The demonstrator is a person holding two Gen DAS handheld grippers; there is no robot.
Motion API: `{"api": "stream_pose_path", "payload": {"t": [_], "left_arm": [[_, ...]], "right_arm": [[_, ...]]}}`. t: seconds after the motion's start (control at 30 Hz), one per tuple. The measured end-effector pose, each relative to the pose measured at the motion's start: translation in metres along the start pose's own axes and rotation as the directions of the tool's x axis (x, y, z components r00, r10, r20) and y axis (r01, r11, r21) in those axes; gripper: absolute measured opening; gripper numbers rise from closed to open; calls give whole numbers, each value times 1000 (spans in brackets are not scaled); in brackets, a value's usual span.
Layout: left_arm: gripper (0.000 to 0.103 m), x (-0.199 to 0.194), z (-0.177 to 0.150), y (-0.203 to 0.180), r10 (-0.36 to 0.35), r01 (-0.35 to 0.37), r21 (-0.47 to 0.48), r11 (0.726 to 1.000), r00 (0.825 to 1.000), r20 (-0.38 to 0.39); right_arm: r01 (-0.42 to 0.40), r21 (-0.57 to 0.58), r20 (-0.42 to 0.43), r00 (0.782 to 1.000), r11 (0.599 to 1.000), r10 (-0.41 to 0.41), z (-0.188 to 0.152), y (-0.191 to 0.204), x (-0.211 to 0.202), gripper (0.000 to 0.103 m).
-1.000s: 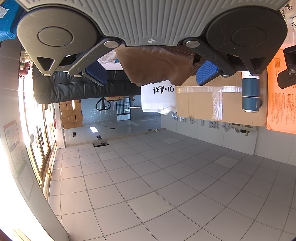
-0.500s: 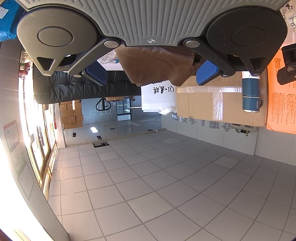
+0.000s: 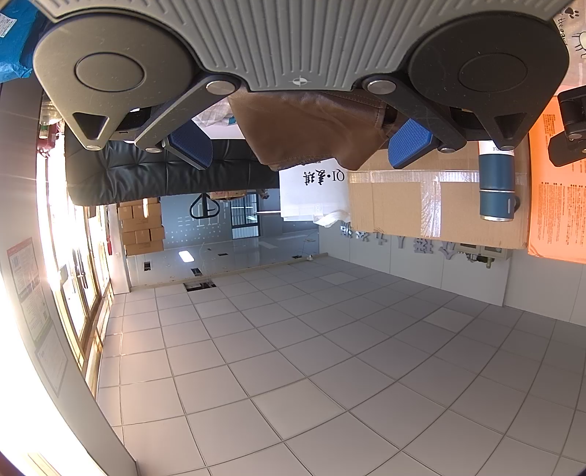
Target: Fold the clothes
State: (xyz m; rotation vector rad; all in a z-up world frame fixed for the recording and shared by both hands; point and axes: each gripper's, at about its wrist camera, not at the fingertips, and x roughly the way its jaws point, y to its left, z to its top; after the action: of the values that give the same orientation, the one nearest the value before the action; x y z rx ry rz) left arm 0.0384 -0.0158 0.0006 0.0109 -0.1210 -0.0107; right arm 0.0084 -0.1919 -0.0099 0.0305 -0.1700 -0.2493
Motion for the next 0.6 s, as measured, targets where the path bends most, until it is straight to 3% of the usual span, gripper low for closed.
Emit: {"api": "stream_pose_path", "payload": {"t": [0.6], "left_arm": [[103, -1, -1, 0, -3, 3, -2, 1000, 1000, 2]], "right_arm": [[0, 0, 0, 1000, 1000, 0, 0, 0, 0, 103]]}}
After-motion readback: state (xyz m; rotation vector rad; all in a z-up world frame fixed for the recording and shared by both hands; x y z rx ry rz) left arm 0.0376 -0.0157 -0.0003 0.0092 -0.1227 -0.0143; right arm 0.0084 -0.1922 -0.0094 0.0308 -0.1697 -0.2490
